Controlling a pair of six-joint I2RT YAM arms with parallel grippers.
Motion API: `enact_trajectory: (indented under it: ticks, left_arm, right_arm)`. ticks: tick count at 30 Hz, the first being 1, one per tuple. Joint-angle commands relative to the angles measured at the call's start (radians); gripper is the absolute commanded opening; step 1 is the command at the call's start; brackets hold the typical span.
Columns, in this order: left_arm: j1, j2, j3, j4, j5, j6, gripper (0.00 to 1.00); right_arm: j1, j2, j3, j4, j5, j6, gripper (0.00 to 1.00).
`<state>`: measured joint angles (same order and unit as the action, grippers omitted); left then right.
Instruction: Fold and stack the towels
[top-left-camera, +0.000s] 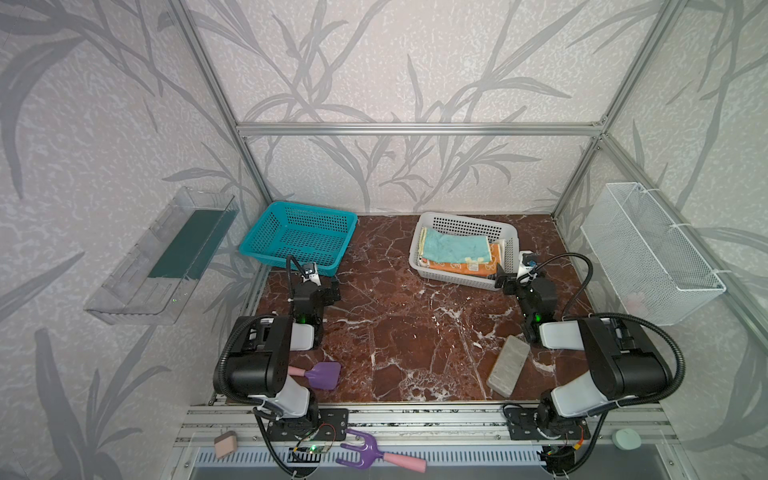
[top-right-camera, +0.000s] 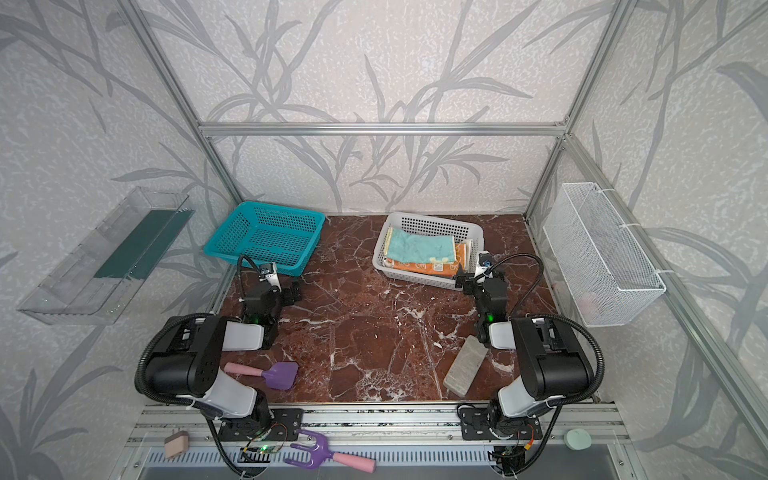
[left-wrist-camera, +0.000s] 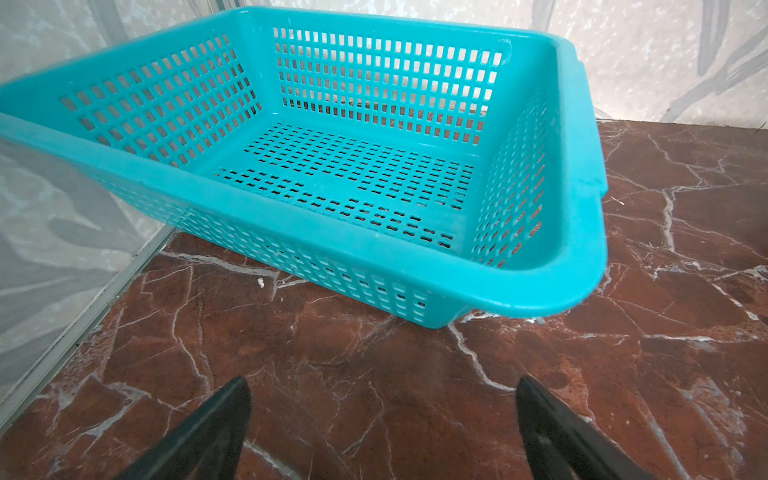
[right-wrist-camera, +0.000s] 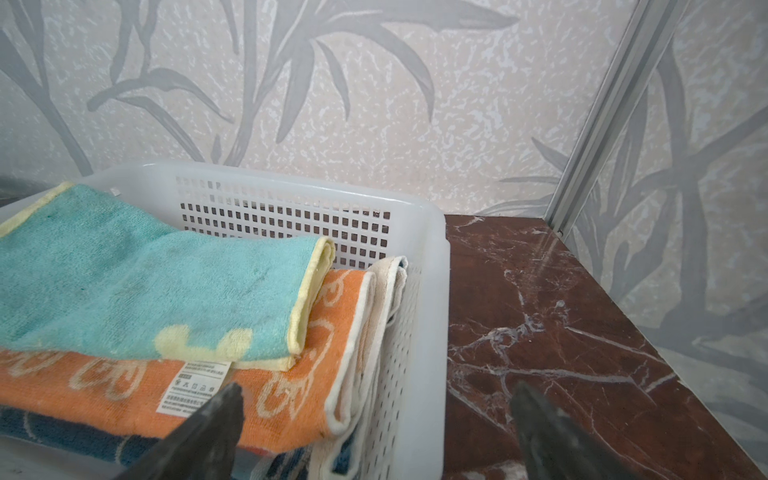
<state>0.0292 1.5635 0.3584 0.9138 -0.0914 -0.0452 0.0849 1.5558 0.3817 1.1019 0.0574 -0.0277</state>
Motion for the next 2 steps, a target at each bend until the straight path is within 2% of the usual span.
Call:
enact_trajectory:
  ticks: [1,2]
  left_arm:
    - [0.004,0.001,0.016,0.031,0.001,0.005,0.99]
    - [0.003,0.001,0.016,0.031,-0.001,0.006,0.99]
  right_arm:
    - [0.009,0.033,-0.004,-0.127,-0.028,-0.038,0.99]
    - [0.009,0.033,-0.004,-0.127,-0.028,-0.039,0.99]
